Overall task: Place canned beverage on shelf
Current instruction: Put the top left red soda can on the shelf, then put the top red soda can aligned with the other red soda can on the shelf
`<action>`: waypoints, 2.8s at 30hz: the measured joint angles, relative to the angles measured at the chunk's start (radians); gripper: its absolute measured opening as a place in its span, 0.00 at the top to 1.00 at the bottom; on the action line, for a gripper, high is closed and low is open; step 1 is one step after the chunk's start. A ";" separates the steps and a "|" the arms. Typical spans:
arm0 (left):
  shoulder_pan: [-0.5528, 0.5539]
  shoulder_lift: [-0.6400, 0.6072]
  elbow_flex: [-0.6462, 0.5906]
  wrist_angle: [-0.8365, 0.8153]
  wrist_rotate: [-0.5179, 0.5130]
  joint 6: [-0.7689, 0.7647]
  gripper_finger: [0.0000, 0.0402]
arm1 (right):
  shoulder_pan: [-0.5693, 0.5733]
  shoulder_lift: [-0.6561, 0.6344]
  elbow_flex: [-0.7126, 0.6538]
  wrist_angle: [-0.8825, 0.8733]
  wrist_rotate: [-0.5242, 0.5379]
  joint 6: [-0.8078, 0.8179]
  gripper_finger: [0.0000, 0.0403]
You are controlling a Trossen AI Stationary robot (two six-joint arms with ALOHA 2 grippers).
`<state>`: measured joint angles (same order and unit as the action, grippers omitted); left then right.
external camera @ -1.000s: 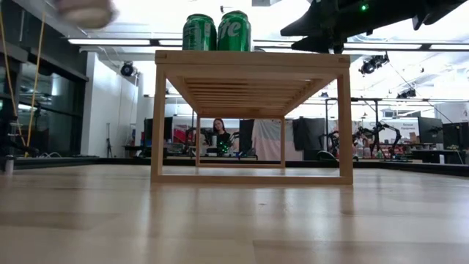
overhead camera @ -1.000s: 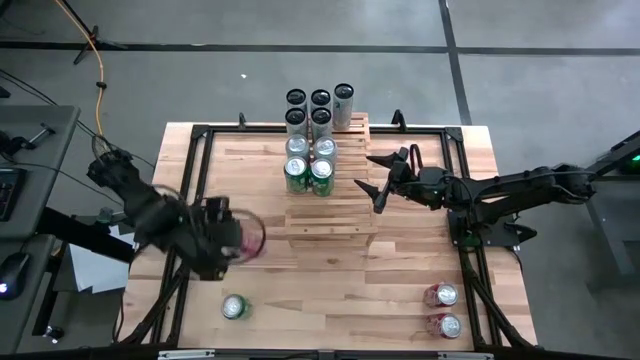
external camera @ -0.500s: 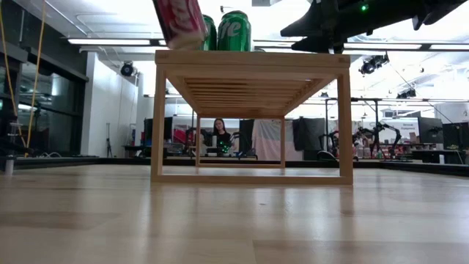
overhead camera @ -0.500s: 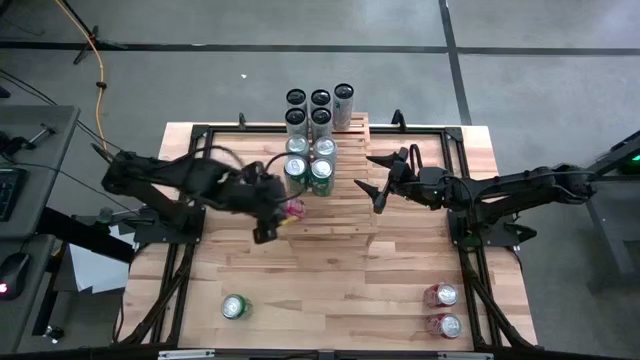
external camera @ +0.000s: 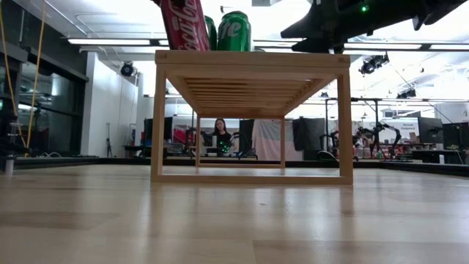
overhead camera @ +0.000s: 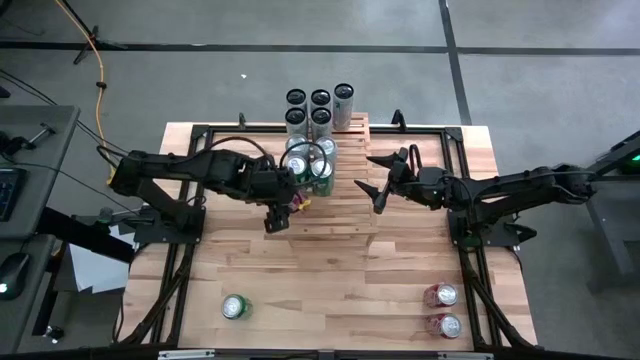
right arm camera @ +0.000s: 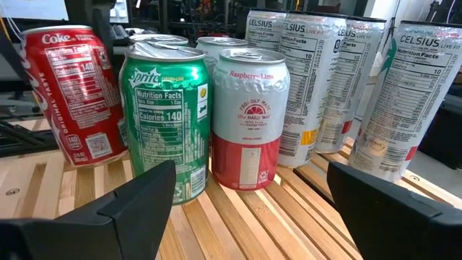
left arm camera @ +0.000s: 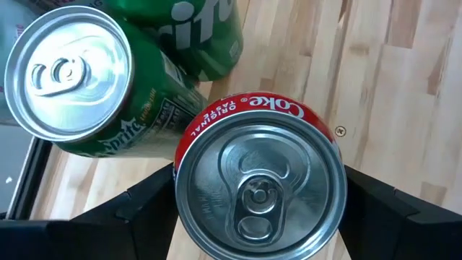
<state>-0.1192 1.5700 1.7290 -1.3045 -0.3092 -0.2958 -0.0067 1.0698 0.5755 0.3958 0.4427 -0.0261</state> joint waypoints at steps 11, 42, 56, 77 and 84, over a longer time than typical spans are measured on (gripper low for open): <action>0.030 0.003 -0.001 0.041 0.031 0.059 0.18 | 0.000 0.000 0.000 -0.005 0.000 0.000 0.14; 0.030 0.009 -0.002 0.101 0.026 0.168 0.17 | 0.000 0.000 0.000 -0.014 0.000 0.003 0.14; 0.029 0.023 -0.001 0.111 -0.001 0.205 0.09 | 0.000 0.000 0.000 -0.014 0.000 0.003 0.14; 0.026 -0.013 0.089 0.138 0.017 0.204 0.02 | 0.000 0.000 0.000 -0.020 0.000 0.000 0.14; -0.007 -0.089 0.130 0.148 0.001 0.238 0.02 | 0.000 0.000 0.000 -0.025 0.000 0.000 0.14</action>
<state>-0.1263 1.4813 1.8595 -1.1561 -0.3087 -0.0579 -0.0067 1.0698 0.5751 0.3711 0.4427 -0.0261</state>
